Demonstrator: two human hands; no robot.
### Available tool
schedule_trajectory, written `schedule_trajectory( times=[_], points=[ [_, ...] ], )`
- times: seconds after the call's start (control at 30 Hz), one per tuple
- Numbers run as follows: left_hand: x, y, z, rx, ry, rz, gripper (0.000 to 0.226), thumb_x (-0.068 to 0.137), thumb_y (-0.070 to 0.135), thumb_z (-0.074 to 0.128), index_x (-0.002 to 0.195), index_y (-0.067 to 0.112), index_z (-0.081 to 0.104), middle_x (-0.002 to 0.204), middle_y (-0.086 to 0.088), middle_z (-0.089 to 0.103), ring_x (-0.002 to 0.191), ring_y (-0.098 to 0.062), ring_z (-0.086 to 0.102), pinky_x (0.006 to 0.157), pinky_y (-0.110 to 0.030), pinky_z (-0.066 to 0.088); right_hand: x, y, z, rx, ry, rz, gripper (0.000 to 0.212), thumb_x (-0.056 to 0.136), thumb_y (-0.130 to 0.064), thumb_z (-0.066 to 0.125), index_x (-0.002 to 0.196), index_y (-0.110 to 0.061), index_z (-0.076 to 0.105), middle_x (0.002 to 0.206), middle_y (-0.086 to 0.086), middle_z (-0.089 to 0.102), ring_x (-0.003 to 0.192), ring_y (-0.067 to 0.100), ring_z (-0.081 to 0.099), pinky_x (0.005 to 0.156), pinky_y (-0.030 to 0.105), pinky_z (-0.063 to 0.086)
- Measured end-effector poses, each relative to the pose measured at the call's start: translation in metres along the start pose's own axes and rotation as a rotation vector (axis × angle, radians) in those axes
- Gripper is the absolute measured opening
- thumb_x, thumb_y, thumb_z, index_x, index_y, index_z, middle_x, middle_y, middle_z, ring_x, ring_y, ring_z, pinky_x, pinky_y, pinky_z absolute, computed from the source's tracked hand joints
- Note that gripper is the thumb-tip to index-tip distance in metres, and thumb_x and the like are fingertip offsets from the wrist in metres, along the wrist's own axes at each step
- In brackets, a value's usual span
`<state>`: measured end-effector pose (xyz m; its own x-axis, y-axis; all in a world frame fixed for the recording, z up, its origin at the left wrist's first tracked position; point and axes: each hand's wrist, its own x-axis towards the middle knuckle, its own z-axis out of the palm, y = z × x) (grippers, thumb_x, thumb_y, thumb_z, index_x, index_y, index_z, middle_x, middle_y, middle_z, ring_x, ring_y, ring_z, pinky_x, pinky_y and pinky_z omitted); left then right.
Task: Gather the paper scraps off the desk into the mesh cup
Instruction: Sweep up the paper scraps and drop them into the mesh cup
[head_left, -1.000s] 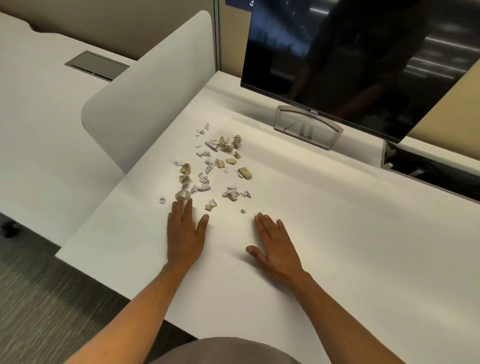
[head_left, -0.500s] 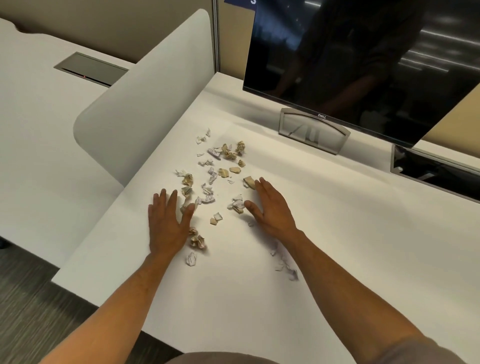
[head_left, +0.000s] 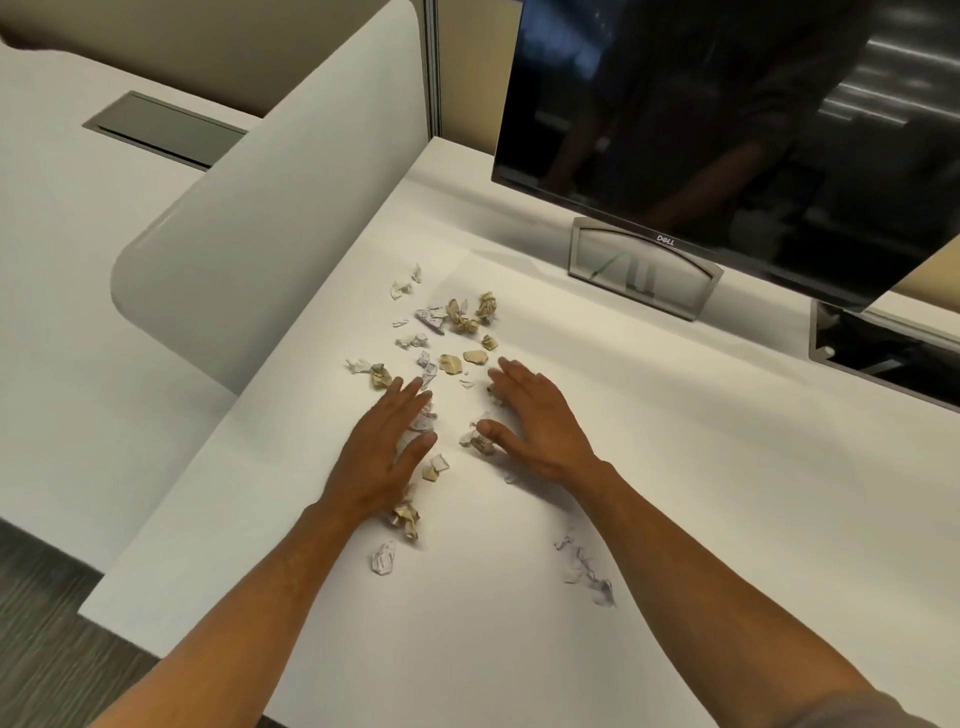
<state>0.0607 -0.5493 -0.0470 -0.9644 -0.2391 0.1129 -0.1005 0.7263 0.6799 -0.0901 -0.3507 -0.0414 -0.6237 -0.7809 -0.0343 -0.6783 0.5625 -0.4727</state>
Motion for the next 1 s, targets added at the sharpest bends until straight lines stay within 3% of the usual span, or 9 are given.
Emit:
schedule_trajectory(
  times=[0.1, 0.2, 0.37, 0.57, 0.7, 0.87, 1.0],
  points=[
    [0.023, -0.003, -0.011, -0.002, 0.101, 0.023, 0.052, 0.096, 0.052, 0.038, 0.14, 0.025, 0.047, 0.151, 0.01, 0.036, 0.144, -0.005, 0.021, 0.116, -0.031, 0.021, 0.02, 0.005, -0.008, 0.076, 0.11, 0.062, 0.073, 0.091, -0.066, 0.041, 0.149, -0.024, 0.03, 0.16, -0.004, 0.021, 0.147, 0.012, 0.017, 0.118, 0.03, 0.013],
    [0.059, -0.008, -0.021, 0.07, 0.138, -0.002, 0.053, 0.095, 0.052, 0.041, 0.135, 0.019, 0.053, 0.15, 0.005, 0.04, 0.145, -0.009, 0.023, 0.116, -0.033, 0.022, 0.048, 0.007, -0.013, 0.061, 0.126, 0.111, 0.075, 0.091, -0.069, 0.034, 0.15, -0.023, 0.028, 0.161, -0.001, 0.019, 0.147, 0.015, 0.017, 0.119, 0.034, 0.016],
    [0.126, -0.023, -0.028, 0.267, 0.04, -0.02, 0.063, 0.095, 0.054, 0.039, 0.143, 0.014, 0.042, 0.156, -0.004, 0.031, 0.147, -0.019, 0.017, 0.116, -0.038, 0.019, 0.09, 0.01, -0.017, 0.049, 0.069, 0.15, 0.078, 0.092, -0.066, 0.036, 0.153, -0.018, 0.022, 0.163, 0.003, 0.01, 0.149, 0.02, 0.012, 0.12, 0.039, 0.014],
    [0.179, -0.043, -0.027, 0.303, -0.165, -0.113, 0.075, 0.092, 0.065, 0.029, 0.152, 0.022, 0.019, 0.162, -0.002, 0.009, 0.149, -0.02, 0.005, 0.12, -0.042, 0.009, 0.117, 0.011, -0.018, -0.008, -0.074, 0.124, 0.08, 0.091, -0.068, 0.037, 0.153, -0.021, 0.018, 0.163, 0.003, 0.005, 0.15, 0.02, 0.007, 0.12, 0.047, 0.008],
    [0.174, -0.049, -0.015, 0.42, -0.233, -0.039, 0.064, 0.098, 0.054, 0.028, 0.151, 0.019, 0.024, 0.161, -0.004, 0.016, 0.148, -0.021, 0.009, 0.119, -0.044, 0.006, 0.119, 0.01, -0.011, -0.116, -0.119, 0.058, 0.077, 0.091, -0.069, 0.033, 0.152, -0.025, 0.02, 0.163, 0.002, 0.008, 0.149, 0.02, 0.009, 0.119, 0.051, 0.004],
    [0.146, -0.041, -0.014, 0.203, -0.254, 0.02, 0.059, 0.099, 0.054, 0.028, 0.144, 0.019, 0.041, 0.156, -0.001, 0.03, 0.147, -0.014, 0.015, 0.12, -0.037, 0.006, 0.105, 0.009, -0.004, -0.091, -0.111, -0.006, 0.081, 0.087, -0.074, 0.029, 0.151, -0.025, 0.021, 0.162, 0.0, 0.013, 0.149, 0.018, 0.01, 0.118, 0.052, -0.001],
    [0.112, -0.027, -0.014, 0.137, -0.314, 0.081, 0.059, 0.097, 0.052, 0.026, 0.146, 0.02, 0.039, 0.154, 0.0, 0.033, 0.144, -0.004, 0.014, 0.12, -0.031, 0.004, 0.084, 0.009, -0.006, -0.1, -0.146, -0.052, 0.08, 0.089, -0.072, 0.033, 0.152, -0.024, 0.02, 0.162, -0.001, 0.014, 0.149, 0.016, 0.011, 0.119, 0.053, 0.0]
  ],
)
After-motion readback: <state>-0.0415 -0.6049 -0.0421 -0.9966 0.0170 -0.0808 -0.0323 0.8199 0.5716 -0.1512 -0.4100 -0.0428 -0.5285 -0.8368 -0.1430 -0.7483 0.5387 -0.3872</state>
